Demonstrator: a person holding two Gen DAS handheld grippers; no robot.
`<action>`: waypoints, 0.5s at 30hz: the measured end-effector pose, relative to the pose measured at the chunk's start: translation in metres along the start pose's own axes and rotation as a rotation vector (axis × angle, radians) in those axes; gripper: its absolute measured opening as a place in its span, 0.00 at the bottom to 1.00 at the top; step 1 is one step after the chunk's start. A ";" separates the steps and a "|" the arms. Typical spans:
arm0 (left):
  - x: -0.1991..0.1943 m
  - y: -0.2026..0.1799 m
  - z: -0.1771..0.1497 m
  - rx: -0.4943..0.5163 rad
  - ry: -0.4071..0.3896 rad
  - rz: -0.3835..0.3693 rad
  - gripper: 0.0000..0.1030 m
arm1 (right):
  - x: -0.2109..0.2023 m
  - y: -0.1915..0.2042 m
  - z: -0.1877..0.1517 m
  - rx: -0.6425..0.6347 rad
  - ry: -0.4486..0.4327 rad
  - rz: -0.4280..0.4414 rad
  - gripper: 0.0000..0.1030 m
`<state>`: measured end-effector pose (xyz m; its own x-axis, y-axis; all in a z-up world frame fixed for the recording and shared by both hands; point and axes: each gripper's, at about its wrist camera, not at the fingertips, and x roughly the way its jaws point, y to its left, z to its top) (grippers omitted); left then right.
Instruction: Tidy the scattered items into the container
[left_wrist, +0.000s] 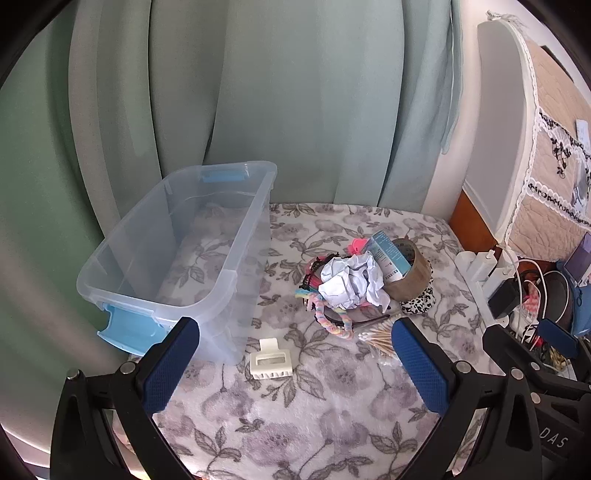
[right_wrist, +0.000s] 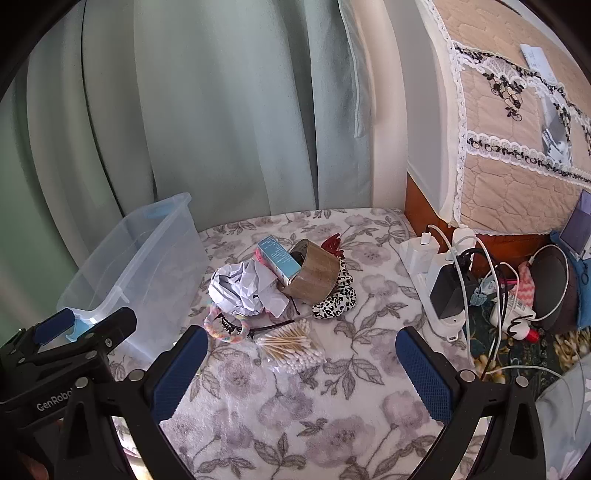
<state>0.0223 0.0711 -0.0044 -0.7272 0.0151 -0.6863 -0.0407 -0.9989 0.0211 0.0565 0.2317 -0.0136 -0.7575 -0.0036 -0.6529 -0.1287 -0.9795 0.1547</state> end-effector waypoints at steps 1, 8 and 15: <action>0.001 -0.001 -0.001 0.001 0.000 -0.001 1.00 | 0.001 -0.001 -0.001 0.000 0.001 -0.004 1.00; 0.012 -0.004 -0.009 0.009 0.040 -0.020 1.00 | 0.008 -0.007 -0.009 0.005 0.032 -0.013 1.00; 0.019 -0.002 -0.011 0.006 0.048 -0.011 1.00 | 0.017 -0.005 -0.011 -0.011 0.053 0.001 1.00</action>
<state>0.0160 0.0725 -0.0255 -0.6932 0.0235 -0.7204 -0.0526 -0.9985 0.0180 0.0513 0.2340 -0.0331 -0.7226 -0.0153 -0.6911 -0.1202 -0.9817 0.1474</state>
